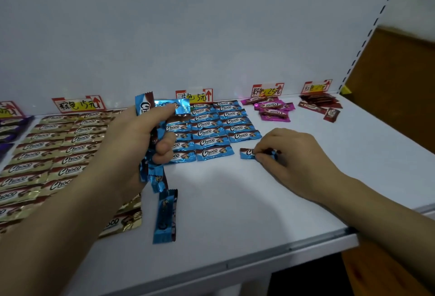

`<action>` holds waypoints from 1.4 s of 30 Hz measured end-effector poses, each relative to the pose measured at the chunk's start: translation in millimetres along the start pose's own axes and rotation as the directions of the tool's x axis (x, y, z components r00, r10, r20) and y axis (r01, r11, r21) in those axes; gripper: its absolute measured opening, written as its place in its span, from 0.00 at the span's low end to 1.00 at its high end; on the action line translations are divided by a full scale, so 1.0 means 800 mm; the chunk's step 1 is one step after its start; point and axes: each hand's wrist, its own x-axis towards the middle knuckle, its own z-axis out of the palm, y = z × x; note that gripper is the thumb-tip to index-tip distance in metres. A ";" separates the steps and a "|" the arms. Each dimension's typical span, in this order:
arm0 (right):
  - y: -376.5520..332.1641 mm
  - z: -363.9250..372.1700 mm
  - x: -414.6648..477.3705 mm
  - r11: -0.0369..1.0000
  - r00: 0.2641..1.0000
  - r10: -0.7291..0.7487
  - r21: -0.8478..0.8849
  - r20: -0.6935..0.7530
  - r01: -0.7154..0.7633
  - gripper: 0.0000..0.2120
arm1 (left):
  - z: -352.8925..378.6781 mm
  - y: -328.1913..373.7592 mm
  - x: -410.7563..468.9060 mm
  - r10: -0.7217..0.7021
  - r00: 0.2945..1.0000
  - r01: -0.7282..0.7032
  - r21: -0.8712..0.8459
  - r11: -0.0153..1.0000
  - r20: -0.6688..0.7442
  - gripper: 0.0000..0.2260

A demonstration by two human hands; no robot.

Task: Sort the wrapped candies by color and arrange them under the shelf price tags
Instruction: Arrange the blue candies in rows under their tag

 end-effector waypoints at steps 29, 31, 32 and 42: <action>-0.020 -0.007 0.011 0.992 0.989 0.007 0.124 -0.144 0.011 0.11 | -0.009 0.002 0.001 0.065 0.997 -0.070 0.255 0.964 0.029 0.16; -0.047 -0.012 0.028 0.893 0.987 0.110 0.448 -0.114 -0.048 0.08 | -0.006 0.003 -0.003 0.103 0.994 -0.109 0.356 0.928 0.037 0.17; -0.064 -0.013 0.040 0.780 0.990 0.134 0.620 -0.037 -0.083 0.09 | -0.004 0.005 -0.005 0.125 0.991 -0.135 0.411 0.902 0.053 0.15; -0.102 0.017 0.074 0.811 0.983 0.034 0.579 -0.182 0.079 0.12 | -0.031 0.034 0.007 0.152 0.972 -0.131 0.124 0.984 -0.180 0.13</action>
